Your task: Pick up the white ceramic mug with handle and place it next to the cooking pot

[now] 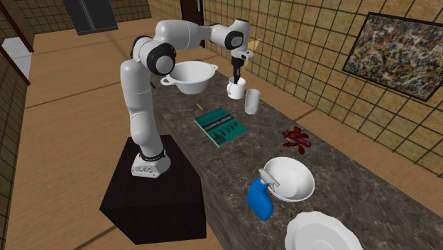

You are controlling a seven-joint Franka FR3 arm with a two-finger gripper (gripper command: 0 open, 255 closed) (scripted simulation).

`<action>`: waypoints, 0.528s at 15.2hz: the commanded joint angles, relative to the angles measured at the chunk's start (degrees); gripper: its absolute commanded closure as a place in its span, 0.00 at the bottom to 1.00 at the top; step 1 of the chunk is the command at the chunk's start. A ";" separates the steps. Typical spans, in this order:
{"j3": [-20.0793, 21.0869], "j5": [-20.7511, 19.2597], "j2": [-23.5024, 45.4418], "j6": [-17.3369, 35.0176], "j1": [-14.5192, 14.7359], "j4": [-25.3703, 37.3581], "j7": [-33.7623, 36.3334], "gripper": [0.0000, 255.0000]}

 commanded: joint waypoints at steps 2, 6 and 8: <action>-0.05 -0.06 0.14 2.27 -0.05 -2.08 -0.04 1.00; -0.09 -0.21 0.54 5.24 -0.06 -4.68 0.01 1.00; -0.11 -0.31 0.81 6.71 -0.05 -5.88 0.06 1.00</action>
